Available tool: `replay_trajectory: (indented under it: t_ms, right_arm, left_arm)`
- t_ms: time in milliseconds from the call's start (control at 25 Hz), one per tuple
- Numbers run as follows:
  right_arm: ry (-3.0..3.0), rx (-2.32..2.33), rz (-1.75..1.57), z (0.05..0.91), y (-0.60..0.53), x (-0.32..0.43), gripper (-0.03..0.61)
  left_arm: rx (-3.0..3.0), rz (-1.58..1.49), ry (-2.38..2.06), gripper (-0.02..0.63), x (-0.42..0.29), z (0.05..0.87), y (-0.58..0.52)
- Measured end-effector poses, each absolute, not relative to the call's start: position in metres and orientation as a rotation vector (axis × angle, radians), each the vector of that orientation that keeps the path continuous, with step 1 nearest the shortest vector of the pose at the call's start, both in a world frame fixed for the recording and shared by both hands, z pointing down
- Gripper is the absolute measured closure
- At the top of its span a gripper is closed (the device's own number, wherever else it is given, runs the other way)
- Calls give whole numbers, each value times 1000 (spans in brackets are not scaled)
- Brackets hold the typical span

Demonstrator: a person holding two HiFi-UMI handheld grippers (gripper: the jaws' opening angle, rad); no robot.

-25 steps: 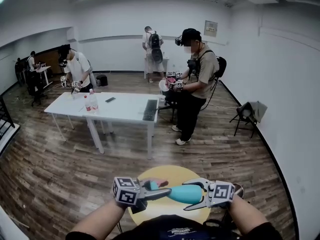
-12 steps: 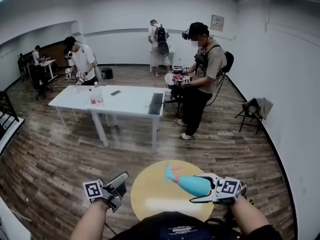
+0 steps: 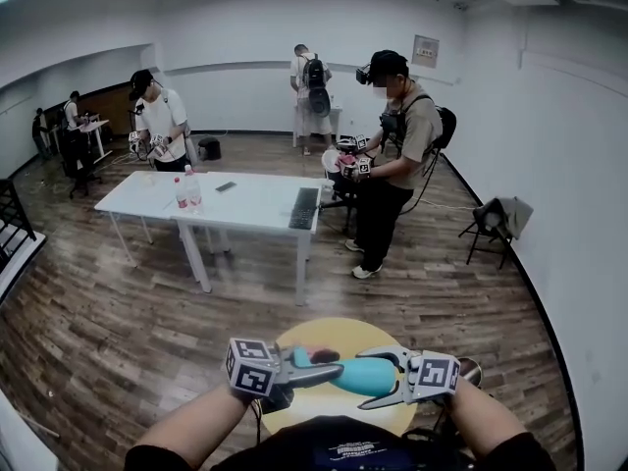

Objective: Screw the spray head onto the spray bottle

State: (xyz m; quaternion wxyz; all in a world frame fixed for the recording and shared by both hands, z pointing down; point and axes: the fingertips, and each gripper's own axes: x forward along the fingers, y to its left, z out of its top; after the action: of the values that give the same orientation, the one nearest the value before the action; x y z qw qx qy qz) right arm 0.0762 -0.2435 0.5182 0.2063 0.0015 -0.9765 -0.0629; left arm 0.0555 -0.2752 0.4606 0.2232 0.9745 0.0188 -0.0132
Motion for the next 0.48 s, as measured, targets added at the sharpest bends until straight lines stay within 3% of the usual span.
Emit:
replay_trajectory:
  t_ms: [240,400,440,480]
  right_arm:
    - [-2720,-29,-137,524,-231,76,121]
    - [-2750,-66,-105,518,-228,72,123]
    - [-2751,-72,-100,518,-228,72,123]
    - [-2749,-75,-96,519,-230,75,122]
  left_arm:
    - [2859,107,90,426,62,468,-259]
    - [2695,-53,70,422,52,465,-263]
    - [2652,-108,53,409,45,465,-266]
    - [2605,-175,19,321,33,464,-272]
